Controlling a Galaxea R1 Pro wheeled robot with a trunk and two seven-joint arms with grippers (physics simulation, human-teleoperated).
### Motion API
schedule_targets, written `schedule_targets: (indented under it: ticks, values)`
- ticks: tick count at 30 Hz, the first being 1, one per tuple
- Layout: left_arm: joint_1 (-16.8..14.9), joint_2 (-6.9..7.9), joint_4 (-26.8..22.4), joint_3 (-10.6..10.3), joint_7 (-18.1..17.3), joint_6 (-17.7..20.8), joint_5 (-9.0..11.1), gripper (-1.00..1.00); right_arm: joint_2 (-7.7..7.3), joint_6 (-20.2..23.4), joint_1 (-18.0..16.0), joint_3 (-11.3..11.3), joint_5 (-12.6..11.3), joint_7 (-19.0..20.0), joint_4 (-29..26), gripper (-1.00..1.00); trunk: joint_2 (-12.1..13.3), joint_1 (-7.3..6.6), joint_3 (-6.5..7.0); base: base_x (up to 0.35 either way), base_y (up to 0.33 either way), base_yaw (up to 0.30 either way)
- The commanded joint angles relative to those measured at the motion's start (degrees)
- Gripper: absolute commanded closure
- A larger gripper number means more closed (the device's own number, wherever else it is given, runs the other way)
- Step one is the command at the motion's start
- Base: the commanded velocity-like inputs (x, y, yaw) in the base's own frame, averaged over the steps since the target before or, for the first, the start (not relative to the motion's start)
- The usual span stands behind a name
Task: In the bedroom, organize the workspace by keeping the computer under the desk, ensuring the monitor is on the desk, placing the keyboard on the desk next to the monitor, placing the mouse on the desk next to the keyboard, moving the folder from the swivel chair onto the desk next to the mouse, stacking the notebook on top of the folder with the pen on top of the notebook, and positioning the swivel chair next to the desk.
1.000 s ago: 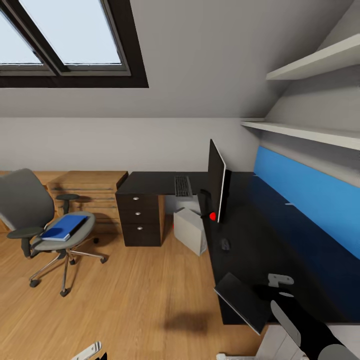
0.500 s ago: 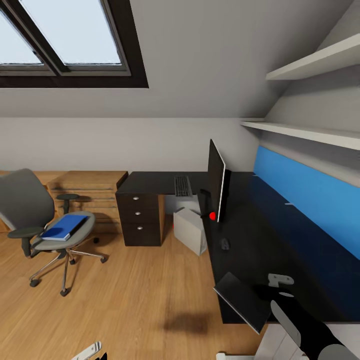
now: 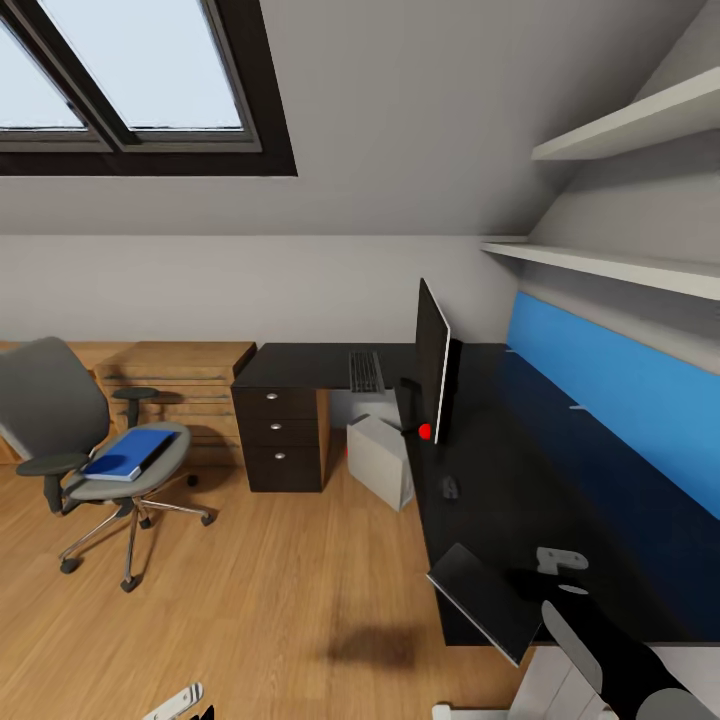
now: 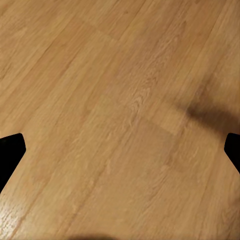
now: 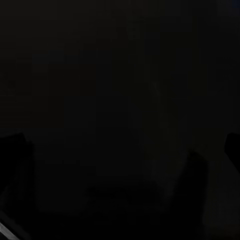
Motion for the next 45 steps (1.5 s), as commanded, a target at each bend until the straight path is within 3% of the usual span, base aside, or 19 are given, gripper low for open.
schedule_targets:
  ticks: [1,10,23,36,45]
  values:
    - [-0.03,0.01,0.01,-0.14,0.10,-0.16,0.59,-1.00,-0.12,0.46,-0.01,0.38,-0.52,-0.51,0.31,-1.00,-0.03,0.01,-0.08,-0.001,0.000,0.000]
    - [-0.03,0.01,0.01,-0.14,0.10,-0.15,0.59,-1.00,-0.21,-0.72,-0.01,0.23,-0.55,-0.44,0.01,-1.00,-0.03,0.01,-0.08,0.000,0.000,0.000]
    - [-0.03,0.01,0.01,-0.14,0.10,-0.13,0.59,-1.00,-0.20,-7.89,-0.01,0.36,-0.71,-0.14,-0.28,-1.00,-0.03,0.01,-0.08,0.001,0.000,0.000]
    - [-0.03,0.01,0.01,-0.14,0.10,-0.19,0.59,-1.00,-0.21,-9.33,-0.01,0.56,-0.61,6.70,-1.94,-1.00,-0.03,0.01,-0.08,0.152,0.016,0.000]
    - [-0.03,0.01,0.01,-0.14,0.10,-0.16,0.59,-1.00,-0.16,-9.21,-0.01,0.89,-0.50,8.02,-1.90,-1.00,-0.03,0.01,-0.08,0.038,0.005,0.000]
